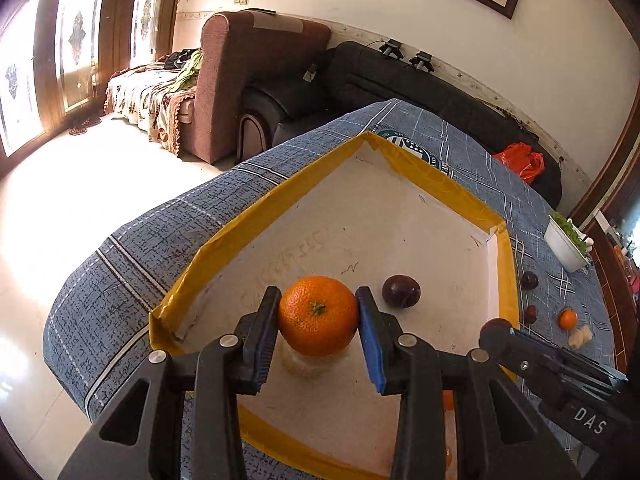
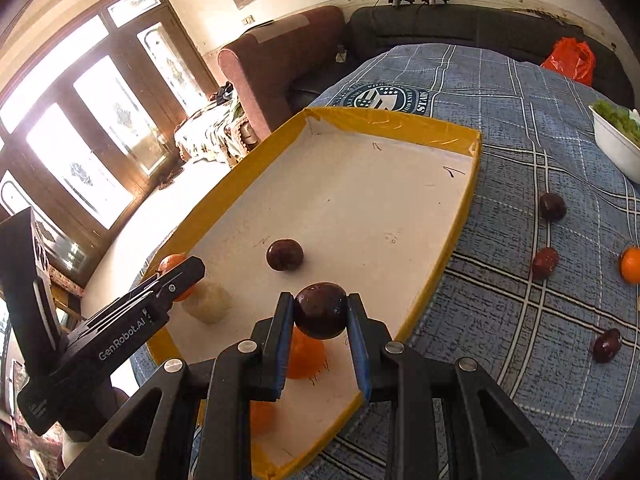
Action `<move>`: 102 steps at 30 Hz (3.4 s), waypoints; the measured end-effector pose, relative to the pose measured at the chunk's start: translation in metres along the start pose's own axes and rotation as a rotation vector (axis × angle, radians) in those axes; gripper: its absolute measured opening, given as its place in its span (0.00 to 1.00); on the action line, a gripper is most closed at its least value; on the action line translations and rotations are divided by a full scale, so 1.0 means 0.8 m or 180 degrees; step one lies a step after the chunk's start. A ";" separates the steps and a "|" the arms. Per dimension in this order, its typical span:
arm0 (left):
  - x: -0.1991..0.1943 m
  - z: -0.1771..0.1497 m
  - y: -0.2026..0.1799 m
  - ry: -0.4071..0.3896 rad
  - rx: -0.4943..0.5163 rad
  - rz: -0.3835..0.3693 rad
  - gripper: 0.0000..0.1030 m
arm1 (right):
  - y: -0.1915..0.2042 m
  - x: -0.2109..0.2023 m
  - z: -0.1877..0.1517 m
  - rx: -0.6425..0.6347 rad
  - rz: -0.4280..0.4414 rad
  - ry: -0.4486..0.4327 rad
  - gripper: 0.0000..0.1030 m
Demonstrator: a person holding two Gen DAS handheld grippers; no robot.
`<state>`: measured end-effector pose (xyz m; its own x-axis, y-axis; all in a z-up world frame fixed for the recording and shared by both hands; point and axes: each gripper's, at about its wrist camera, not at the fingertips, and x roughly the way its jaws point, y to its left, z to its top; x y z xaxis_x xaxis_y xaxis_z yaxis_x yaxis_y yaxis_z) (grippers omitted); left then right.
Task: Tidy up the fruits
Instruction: 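Carry the plum and orange into the yellow tray and open both grippers, then grasp the beige cake cube with the right gripper while the left grasps a dark plum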
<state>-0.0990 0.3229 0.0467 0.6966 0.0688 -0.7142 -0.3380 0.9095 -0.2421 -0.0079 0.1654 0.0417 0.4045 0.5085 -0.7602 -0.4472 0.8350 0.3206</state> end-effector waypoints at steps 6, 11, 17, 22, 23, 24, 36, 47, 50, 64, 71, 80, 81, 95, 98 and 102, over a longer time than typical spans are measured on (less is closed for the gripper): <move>-0.002 0.002 0.003 0.0003 -0.0060 -0.0061 0.39 | 0.009 0.025 0.005 -0.0121 -0.0102 0.0051 0.30; -0.014 0.006 0.007 -0.0071 -0.0067 -0.0072 0.54 | 0.010 0.025 0.007 -0.0109 -0.0125 0.0002 0.38; -0.029 0.007 0.007 -0.0115 -0.0085 -0.0081 0.58 | 0.008 0.005 0.005 -0.0030 -0.0109 -0.0114 0.54; -0.049 0.006 0.005 -0.0175 -0.0130 -0.0085 0.67 | -0.007 -0.027 0.000 0.0091 -0.0127 -0.0248 0.56; -0.052 0.006 0.002 -0.0178 -0.0117 -0.0090 0.67 | -0.011 -0.034 -0.002 0.0118 -0.0134 -0.0271 0.57; -0.057 0.005 -0.004 -0.0181 -0.0088 -0.0107 0.67 | -0.016 -0.040 -0.003 0.0144 -0.0144 -0.0293 0.57; -0.093 -0.041 -0.125 -0.0154 0.0742 -0.0136 0.72 | -0.083 -0.114 -0.062 0.0585 -0.0328 -0.0472 0.59; -0.123 -0.072 -0.182 -0.0154 0.1129 -0.0310 0.75 | -0.142 -0.183 -0.106 0.0878 -0.0488 -0.0682 0.62; -0.122 -0.078 -0.189 -0.0106 0.1153 -0.0372 0.76 | -0.168 -0.193 -0.116 0.0996 -0.0528 -0.0698 0.62; -0.078 -0.095 -0.221 0.0136 0.1245 -0.0674 0.76 | -0.275 -0.195 -0.126 0.1488 -0.0651 -0.0619 0.62; -0.037 -0.089 -0.228 0.0316 0.1130 -0.0754 0.76 | -0.271 -0.143 -0.100 0.1275 -0.0480 -0.0413 0.62; -0.010 -0.082 -0.264 0.0344 0.1407 -0.0831 0.76 | -0.292 -0.143 -0.074 0.1275 -0.0468 -0.0646 0.62; -0.006 -0.085 -0.272 0.0376 0.1455 -0.0866 0.76 | -0.299 -0.147 -0.074 0.1303 -0.0527 -0.0679 0.62; 0.060 -0.109 -0.358 0.0707 0.1790 -0.1232 0.46 | -0.333 -0.117 -0.047 0.1293 -0.0771 -0.0562 0.46; 0.065 -0.112 -0.368 0.0716 0.1832 -0.1319 0.45 | -0.338 -0.115 -0.048 0.1304 -0.0758 -0.0588 0.46; 0.070 -0.121 -0.381 0.0708 0.1947 -0.1310 0.46 | -0.341 -0.114 -0.049 0.1310 -0.0736 -0.0628 0.45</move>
<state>-0.0182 0.0100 0.0173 0.5248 -0.3496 -0.7762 0.3761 0.9132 -0.1570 0.0458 -0.1173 0.0013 0.6163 0.2974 -0.7292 0.0072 0.9238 0.3828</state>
